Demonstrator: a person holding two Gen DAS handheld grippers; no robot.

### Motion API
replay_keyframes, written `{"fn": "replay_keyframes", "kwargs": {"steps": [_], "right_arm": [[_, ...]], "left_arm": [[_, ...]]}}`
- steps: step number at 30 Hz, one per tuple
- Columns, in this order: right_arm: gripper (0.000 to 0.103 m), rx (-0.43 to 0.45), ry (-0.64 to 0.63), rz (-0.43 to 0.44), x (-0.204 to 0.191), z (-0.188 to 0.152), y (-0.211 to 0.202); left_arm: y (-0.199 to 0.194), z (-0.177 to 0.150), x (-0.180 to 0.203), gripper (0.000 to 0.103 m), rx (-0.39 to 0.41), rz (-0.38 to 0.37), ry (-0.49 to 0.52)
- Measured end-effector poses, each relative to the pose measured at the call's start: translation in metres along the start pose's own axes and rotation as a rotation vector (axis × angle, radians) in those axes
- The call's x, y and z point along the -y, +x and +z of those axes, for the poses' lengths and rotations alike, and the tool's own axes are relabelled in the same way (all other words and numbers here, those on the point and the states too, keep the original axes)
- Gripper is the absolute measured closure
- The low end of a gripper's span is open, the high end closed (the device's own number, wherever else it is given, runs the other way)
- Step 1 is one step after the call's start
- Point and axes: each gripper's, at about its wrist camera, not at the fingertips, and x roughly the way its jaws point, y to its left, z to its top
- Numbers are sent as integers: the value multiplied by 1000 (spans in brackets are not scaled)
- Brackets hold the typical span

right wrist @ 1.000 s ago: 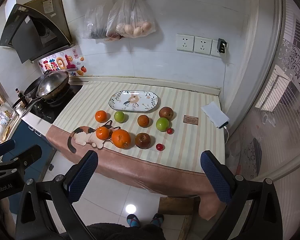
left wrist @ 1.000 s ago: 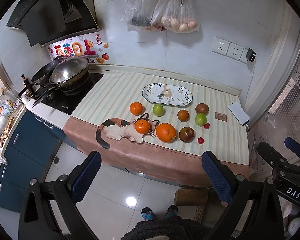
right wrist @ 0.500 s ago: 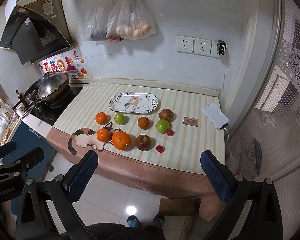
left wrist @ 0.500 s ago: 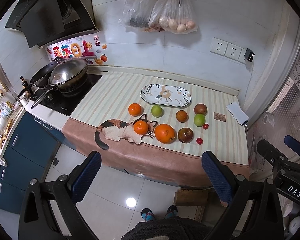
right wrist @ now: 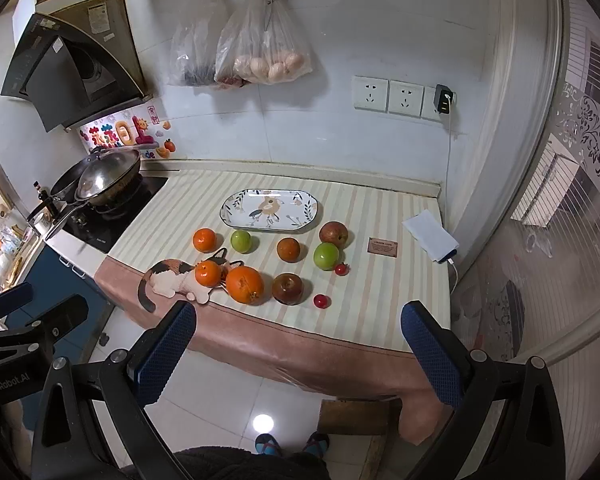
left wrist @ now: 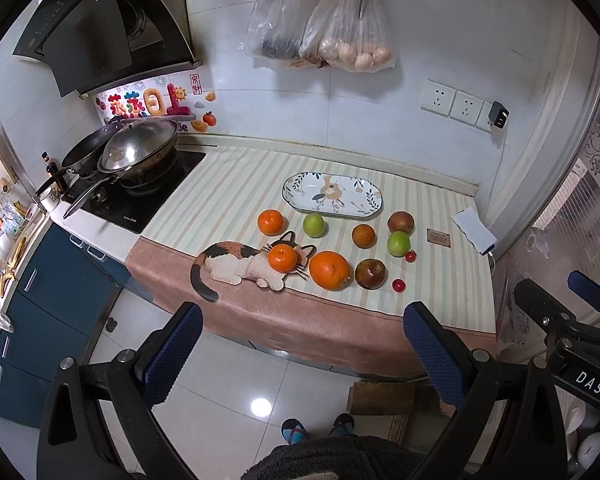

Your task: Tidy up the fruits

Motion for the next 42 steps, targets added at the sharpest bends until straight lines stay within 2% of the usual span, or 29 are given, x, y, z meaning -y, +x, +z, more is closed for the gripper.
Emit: {"fn": "replay_keyframes", "kwargs": {"steps": [11,16,19,23,28,32,36,39,42], "right_arm": [[0,16,5,9,1,-2,-4],[0,22,29,39,8,-1,5],[0,7,65,76,15,3,26],[0,-41,92,122,20,4,66],[0,-124,102,156,21,1,138],[0,-245,127,203,15,-5,206],[0,-331,141,231,-1,-13,264],[0,-383,197,240,-5,-17,300],[0,-420,241,227,-11,-18,324]], "left_arm": [[-5,3,1,0,10,3,-7],[-2,5,-3,0,28,17,-33],[11,10,-7,0,62,69,-50],[47,20,-10,0,63,189,-49],[105,26,-20,0,-27,279,-22],[150,22,-33,0,-103,311,-11],[200,24,-46,0,-189,298,-8],[242,29,-56,0,-262,269,-1],[285,34,-61,0,-328,205,16]]}}
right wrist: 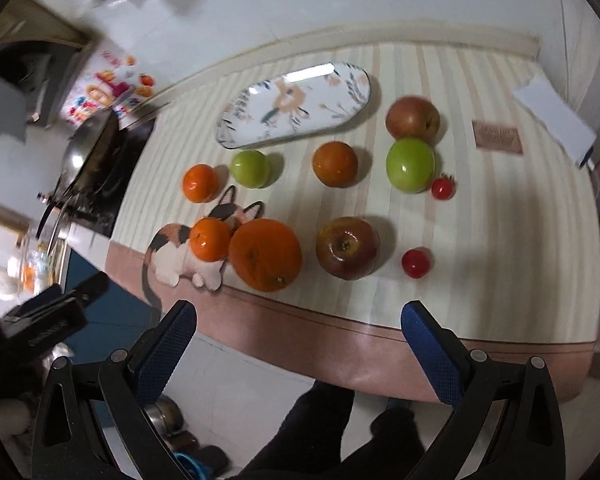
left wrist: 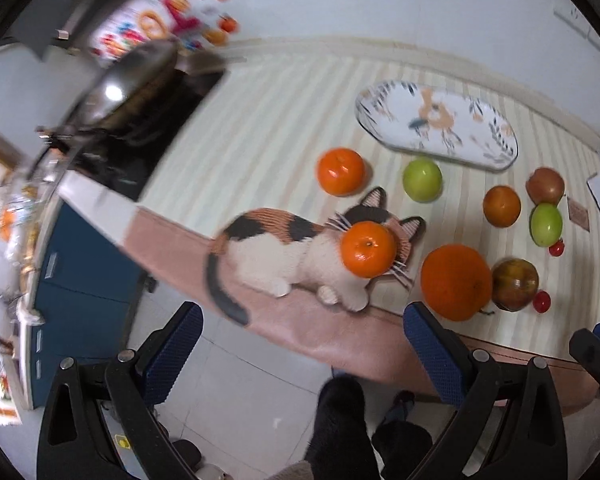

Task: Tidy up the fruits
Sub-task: 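Grasp the tangerine on the cat mat with the left gripper while the right grasps the large orange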

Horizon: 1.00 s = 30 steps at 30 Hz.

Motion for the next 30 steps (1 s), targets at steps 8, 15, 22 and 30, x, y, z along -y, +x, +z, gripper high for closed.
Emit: {"fn": "replay_keyframes", "kwargs": {"steps": [8,15,22,30], "right_arm": [[0,-98,122,-36,-22,18,72],[0,-140,172,-108,-45,26,117],[0,-194,178,-146,-52,33,141],[7,-259,207,-108,-54,36,171]], "left_arm": [[102,46,17,3,-196,-167,143],[146,57,40,14,-292,-254,244],[151,52,35,40,-302,-310,254],[154,46,12,38,-342,-337,234]]}}
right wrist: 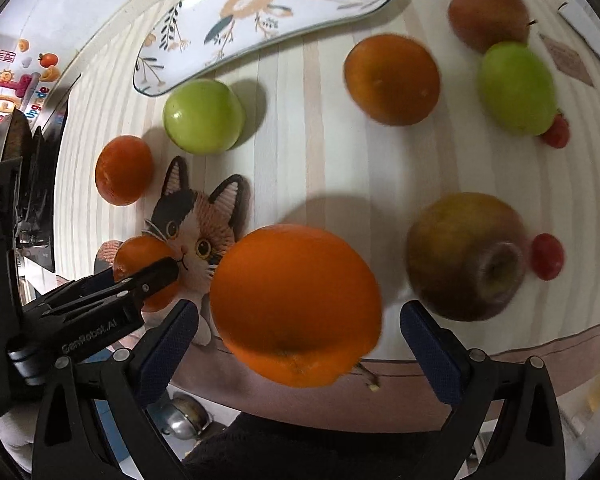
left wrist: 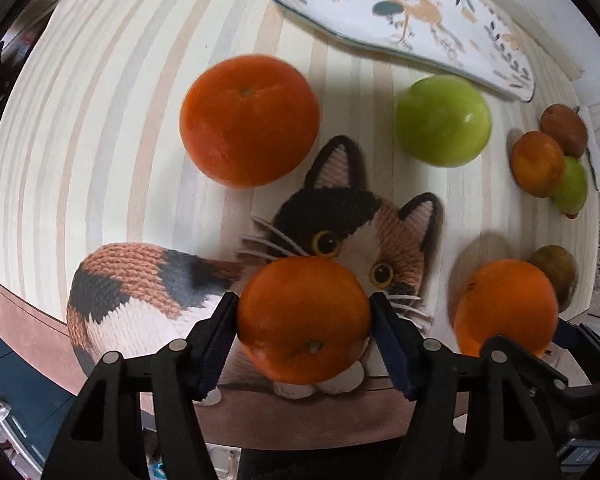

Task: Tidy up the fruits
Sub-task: 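Grasp the tangerine on the cat mat with the left gripper while the right grasps the large orange, then carry both fruits onto the floral plate and open both grippers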

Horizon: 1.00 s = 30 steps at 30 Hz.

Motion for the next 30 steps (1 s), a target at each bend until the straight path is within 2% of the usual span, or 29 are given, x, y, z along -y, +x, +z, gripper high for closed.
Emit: {"fn": "replay_keyframes", "kwargs": {"steps": [2,9,10,12,16,21,25,28,30], "right_arm": [[13,-6,-1,-22,-2,1,4],[15,23,-11,-4,-4,9,3],[15,23,-12,-1,-5,11,3],[15,31,-28,3,-6,14,1],[15,39,-43,33,-8,19,-9],[15,94,-63,98,-13,34,-49],[15,166,-106,123,-19,69,-91],[15,202,-135,105,-24,104,-104],[15,210,-159,75,-29,133,-102]], "left_arm": [[5,-1,-1,40,-11,5,-15],[3,-16,-2,41,24,23,-64],[12,-5,-4,41,28,27,-65],[11,-9,-4,41,38,30,-67],[-10,-9,7,41,64,7,-76],[-67,-5,13,41,147,-50,-80],[-130,32,12,41,229,-89,-80],[-147,70,10,41,251,-88,-78],[-139,105,15,41,250,-67,-81]]}}
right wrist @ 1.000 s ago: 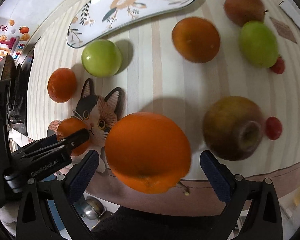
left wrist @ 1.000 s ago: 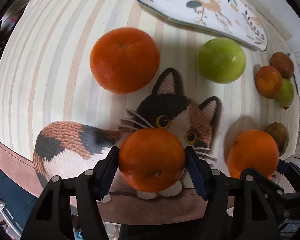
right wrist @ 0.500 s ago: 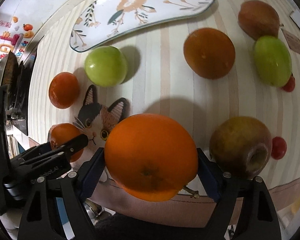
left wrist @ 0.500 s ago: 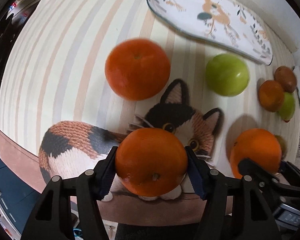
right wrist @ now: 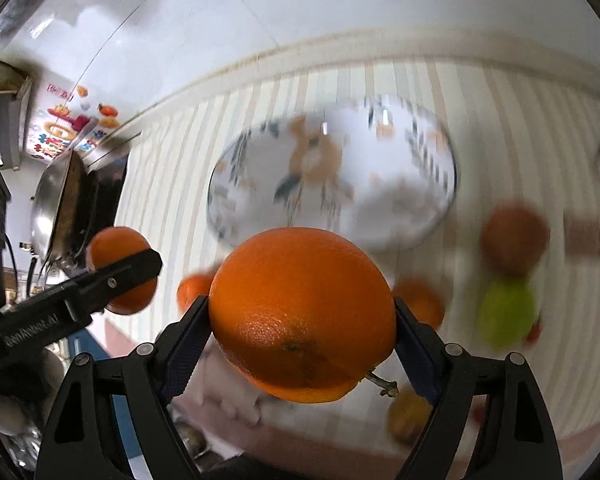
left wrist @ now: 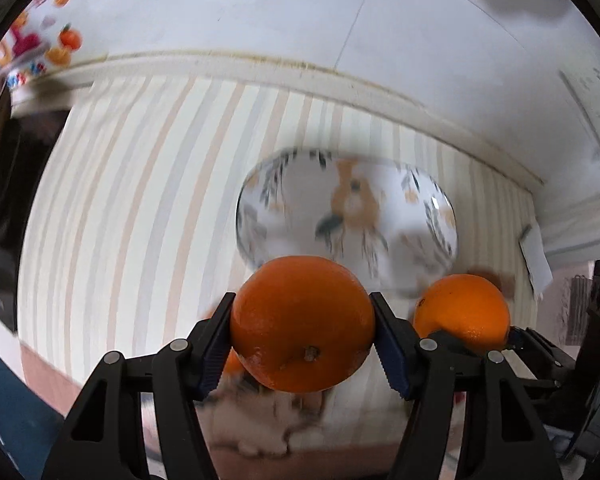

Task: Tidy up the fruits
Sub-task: 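Carry both fruits onto the floral plate and open both grippers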

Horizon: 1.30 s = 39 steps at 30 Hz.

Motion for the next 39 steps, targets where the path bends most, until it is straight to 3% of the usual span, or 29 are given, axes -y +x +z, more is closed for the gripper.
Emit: {"fn": "replay_keyframes", "kwargs": {"steps": [7,13,18,28,30,33,39], "right_arm": [[15,-66,-49,-62,12,79,58],[15,-150,-84,-73,18,106,101],[15,-182,-92,-62,21,118,116],[14,-233,-89,-63,18,136,126],[14,-236,-78,-68,17,135,126],[14,-237,-54,-64,17,133,124],[7,-197,-40,-71,16,135,104]], "left_arm": [[77,81,16,41,-101,26,-9],[121,113,20,41,-189,13,-33],[140,114,23,41,-252,-13,-52],[155,99,23,41,-318,5,-77],[154,95,20,38,-312,-8,-95],[147,93,16,24,-302,-19,-110],[128,91,10,23,-269,-12,-115]]}}
